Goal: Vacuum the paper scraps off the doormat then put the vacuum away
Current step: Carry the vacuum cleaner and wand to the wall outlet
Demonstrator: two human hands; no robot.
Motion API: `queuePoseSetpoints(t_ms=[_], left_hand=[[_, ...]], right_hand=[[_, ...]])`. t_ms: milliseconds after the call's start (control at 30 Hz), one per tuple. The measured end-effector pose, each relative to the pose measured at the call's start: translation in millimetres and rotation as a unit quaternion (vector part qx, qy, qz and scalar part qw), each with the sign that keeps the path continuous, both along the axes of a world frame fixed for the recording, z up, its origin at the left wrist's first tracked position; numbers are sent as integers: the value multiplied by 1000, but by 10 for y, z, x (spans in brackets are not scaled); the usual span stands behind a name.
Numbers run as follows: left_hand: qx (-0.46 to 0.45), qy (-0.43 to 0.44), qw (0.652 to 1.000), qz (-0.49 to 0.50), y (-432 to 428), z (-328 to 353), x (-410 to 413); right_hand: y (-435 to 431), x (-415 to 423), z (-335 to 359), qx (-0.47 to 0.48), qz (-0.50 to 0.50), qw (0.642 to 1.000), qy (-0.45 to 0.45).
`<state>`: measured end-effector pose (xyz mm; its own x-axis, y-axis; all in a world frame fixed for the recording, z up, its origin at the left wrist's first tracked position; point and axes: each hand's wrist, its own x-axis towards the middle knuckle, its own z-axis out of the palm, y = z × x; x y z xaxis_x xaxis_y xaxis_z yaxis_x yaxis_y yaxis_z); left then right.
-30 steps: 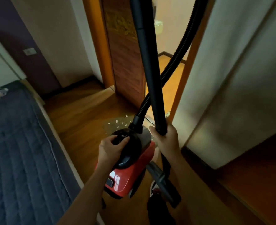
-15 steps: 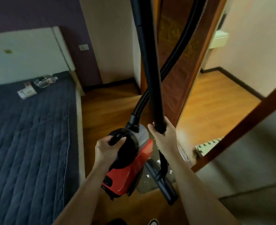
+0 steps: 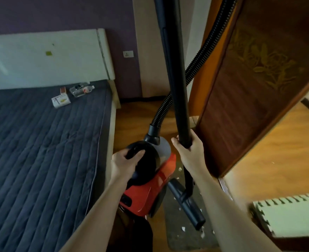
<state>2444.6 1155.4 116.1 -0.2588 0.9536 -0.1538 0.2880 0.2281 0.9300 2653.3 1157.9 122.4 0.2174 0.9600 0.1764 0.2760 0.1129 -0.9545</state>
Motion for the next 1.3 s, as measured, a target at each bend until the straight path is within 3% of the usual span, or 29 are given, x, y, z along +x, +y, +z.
queuePoseSetpoints(t_ms=[233, 467, 667, 1133, 1300], left_hand=[[-24, -27, 999, -18, 1492, 117, -428], [0, 15, 999, -52, 2721, 258, -738], [-8, -2, 999, -31, 3666, 129, -851], [3, 11, 999, -42, 6274, -35, -259], [4, 70, 997, -29, 7210, -57, -80]], right_hand=[[1430, -444, 3, -8, 12, 1000, -13], [2602, -742, 97, 0, 0, 1000, -26], [3518, -733, 96, 5, 0, 999, -32], [6261, -135, -192, 7, 15, 1000, -5], [7171, 127, -154, 6, 7, 1000, 14]])
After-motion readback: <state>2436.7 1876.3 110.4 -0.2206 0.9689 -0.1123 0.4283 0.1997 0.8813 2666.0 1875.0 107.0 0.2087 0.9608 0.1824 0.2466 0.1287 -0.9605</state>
